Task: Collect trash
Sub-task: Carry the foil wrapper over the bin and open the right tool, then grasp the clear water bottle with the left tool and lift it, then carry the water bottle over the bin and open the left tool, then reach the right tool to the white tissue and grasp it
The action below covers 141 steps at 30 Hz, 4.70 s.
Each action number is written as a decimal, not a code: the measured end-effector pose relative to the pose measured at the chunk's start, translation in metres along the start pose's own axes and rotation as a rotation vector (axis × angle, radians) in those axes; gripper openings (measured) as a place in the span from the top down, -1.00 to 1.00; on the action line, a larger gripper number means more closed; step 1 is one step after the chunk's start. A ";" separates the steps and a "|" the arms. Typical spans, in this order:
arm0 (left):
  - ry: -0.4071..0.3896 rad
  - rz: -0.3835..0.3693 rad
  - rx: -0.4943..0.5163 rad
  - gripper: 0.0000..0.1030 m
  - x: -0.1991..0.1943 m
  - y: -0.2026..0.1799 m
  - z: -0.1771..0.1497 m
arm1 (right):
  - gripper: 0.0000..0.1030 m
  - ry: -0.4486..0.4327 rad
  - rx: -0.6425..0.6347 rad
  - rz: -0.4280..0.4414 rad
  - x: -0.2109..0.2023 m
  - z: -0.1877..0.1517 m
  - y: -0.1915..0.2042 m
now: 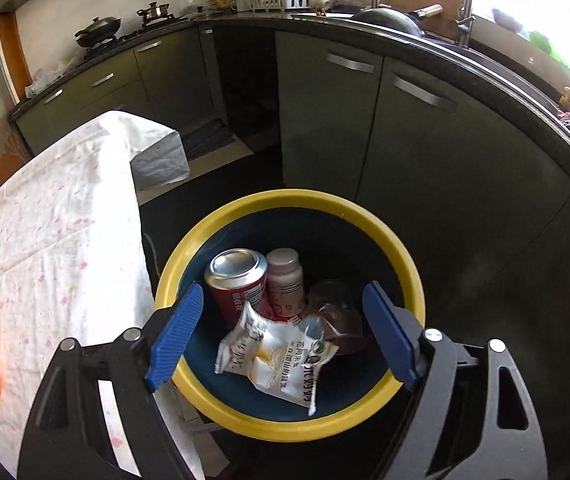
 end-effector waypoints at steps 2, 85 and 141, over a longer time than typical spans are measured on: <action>0.006 0.003 0.006 -0.91 0.001 -0.002 0.000 | -0.53 -0.026 0.006 0.008 -0.009 -0.003 0.000; 0.240 0.059 0.064 -0.26 -0.007 -0.024 -0.023 | -0.67 -0.087 -0.090 0.206 -0.075 -0.065 0.059; 0.269 -0.559 0.286 -0.91 0.070 -0.326 0.028 | -0.68 -0.077 0.098 0.108 -0.082 -0.104 -0.049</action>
Point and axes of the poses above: each gripper's, at about its wrist camera, not at the fingertips, and x roughly the way its jaws point, y to its left, z to its top, the point moved 1 cm from there along x, roughly the way its jaws point, and after that the axes turned 7 degrees about -x, right-handed, at the moved point
